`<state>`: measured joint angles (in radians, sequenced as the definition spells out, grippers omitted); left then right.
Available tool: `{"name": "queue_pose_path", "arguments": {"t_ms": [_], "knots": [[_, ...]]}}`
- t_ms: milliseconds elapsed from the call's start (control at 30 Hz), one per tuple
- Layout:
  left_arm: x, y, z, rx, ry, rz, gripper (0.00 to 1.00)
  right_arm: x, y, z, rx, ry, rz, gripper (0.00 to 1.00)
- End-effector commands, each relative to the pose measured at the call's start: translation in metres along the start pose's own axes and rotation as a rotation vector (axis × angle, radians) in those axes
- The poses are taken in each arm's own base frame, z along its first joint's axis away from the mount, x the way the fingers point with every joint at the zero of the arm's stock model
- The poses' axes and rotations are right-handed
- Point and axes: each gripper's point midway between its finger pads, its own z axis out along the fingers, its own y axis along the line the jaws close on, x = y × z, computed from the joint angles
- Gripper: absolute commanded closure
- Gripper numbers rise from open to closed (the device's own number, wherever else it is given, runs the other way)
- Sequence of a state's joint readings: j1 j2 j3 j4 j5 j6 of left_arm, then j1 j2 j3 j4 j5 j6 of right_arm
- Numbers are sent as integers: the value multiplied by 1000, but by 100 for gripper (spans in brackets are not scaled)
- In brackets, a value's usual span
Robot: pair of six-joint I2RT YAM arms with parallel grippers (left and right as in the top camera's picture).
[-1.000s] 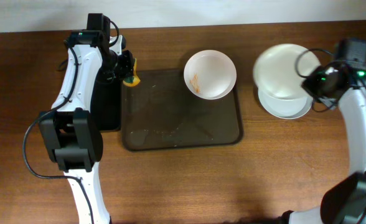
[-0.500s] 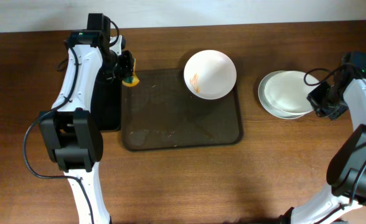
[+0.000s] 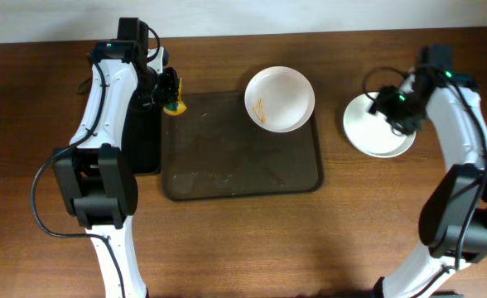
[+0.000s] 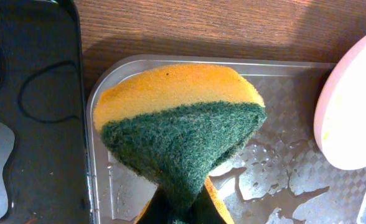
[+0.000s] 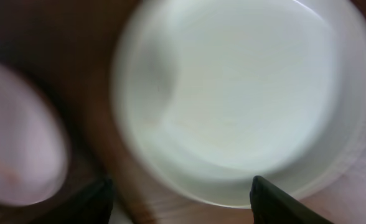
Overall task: Clean dirty plates on tray and stack at the side
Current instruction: 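Set the white plate onto the blue-grey plate and open right gripper, then grasp the last white plate rim with right gripper, drag to tray center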
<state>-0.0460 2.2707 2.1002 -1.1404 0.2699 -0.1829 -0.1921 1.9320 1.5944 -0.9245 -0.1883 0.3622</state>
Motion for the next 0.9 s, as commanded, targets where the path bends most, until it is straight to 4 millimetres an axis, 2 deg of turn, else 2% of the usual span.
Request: {"name": "queue_pose_path", "arguments": {"t_ms": [0,67,133,200,300,367,433,500,567,700,867], "knots": [[-2,-2,0,-6,-8,12,99,5,74,-8,-95,-41,-149,30],[-2,-3,1,-6,-7,15,99,17,103,0,-107,-53,-144,30],[-2,-4,1,-6,-7,17,99,26,113,14,-69,-61,-97,34],[-2,-4,1,-5,-7,18,99,39,117,33,-32,-38,-44,42],[-2,-4,2,-6,-5,17,100,57,134,58,-33,-2,-74,55],[-2,-4,3,-6,-2,16,99,64,143,70,-35,3,-95,60],[-1,-3,5,-7,2,15,100,70,141,79,-1,8,-87,63],[0,-2,8,-8,8,14,100,77,136,88,30,31,-86,73],[1,-1,10,-9,14,12,99,83,130,95,54,58,-84,78],[3,1,19,-12,32,9,99,99,116,105,114,119,-86,78],[7,4,30,-16,57,2,99,120,112,109,155,182,-112,77]]}}
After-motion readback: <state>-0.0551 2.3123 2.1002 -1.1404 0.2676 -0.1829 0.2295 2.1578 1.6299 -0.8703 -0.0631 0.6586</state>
